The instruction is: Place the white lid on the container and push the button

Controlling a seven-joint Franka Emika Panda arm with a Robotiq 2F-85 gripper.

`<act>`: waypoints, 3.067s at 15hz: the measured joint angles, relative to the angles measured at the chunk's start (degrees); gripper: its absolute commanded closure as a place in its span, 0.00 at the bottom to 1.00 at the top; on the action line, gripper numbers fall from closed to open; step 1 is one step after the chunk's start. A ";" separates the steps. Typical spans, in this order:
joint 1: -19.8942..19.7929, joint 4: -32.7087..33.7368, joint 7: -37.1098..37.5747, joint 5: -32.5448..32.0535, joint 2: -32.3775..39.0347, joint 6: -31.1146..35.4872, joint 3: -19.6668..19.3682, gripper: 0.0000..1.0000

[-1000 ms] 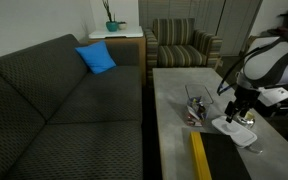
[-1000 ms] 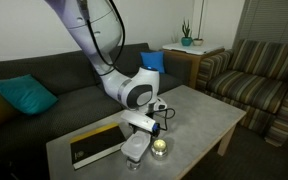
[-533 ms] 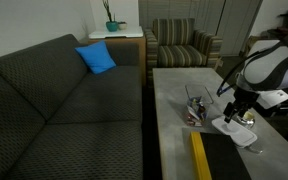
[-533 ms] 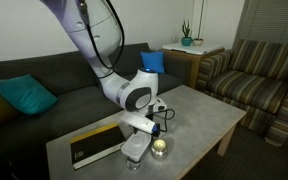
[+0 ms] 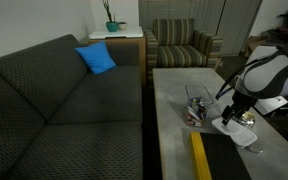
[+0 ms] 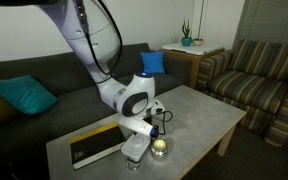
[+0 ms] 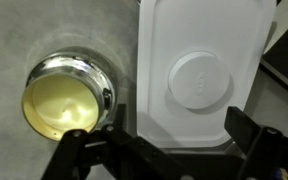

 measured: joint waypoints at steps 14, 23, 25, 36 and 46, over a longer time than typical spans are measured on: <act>0.97 -1.95 -0.31 -0.01 0.23 0.91 0.19 0.00; 1.02 -2.11 -0.23 -0.01 0.22 0.91 0.10 0.17; 1.35 -2.11 0.18 -0.01 0.17 0.87 -0.54 0.26; 3.52 -3.15 2.31 0.06 -1.50 -2.43 -3.23 0.71; 7.40 -8.58 14.54 0.12 -10.19 0.10 -7.93 0.71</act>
